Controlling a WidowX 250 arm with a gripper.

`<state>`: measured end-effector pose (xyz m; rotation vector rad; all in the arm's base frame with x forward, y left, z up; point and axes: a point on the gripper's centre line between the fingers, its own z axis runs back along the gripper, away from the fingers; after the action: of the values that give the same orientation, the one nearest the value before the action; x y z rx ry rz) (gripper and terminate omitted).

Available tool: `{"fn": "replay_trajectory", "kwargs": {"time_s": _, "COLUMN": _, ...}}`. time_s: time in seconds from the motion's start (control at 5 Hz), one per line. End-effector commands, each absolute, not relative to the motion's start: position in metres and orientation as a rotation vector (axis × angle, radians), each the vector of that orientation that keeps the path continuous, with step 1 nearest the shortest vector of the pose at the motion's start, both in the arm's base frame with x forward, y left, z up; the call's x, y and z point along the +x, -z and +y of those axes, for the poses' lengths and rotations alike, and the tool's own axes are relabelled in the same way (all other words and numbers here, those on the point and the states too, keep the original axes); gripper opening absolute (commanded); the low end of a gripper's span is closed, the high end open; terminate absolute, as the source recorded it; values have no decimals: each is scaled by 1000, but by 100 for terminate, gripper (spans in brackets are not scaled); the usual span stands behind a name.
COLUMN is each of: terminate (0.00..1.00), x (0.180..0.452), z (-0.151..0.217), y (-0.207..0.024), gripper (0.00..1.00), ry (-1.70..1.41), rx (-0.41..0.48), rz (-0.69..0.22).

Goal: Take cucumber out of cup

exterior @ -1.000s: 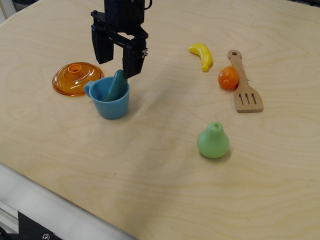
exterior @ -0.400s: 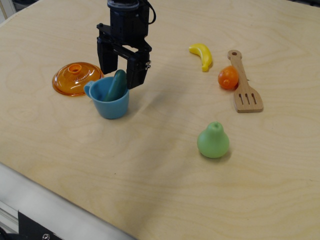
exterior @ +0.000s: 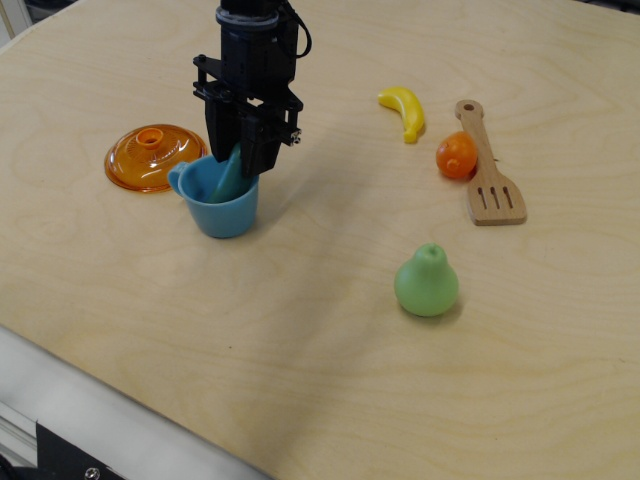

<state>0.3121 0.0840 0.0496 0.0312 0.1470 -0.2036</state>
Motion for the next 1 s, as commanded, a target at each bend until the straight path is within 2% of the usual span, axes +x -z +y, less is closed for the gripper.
{"fn": "replay_trajectory", "kwargs": {"time_s": 0.0, "terminate": 0, "x": 311, "z": 89, "y": -74, "gripper": 0, "ry": 191, "rx": 60, "rz": 96}}
{"fn": "replay_trajectory", "kwargs": {"time_s": 0.4, "terminate": 0, "x": 304, "z": 98, "y": -121, "gripper": 0, "ry": 95, "rx": 59, "rz": 43}}
{"fn": "replay_trajectory", "kwargs": {"time_s": 0.6, "terminate": 0, "x": 314, "z": 99, "y": -145, "gripper": 0, "ry": 68, "rx": 44, "rz": -14}}
{"fn": "replay_trajectory", "kwargs": {"time_s": 0.8, "terminate": 0, "x": 337, "z": 104, "y": -149, "gripper": 0, "ry": 37, "rx": 17, "rz": -18}}
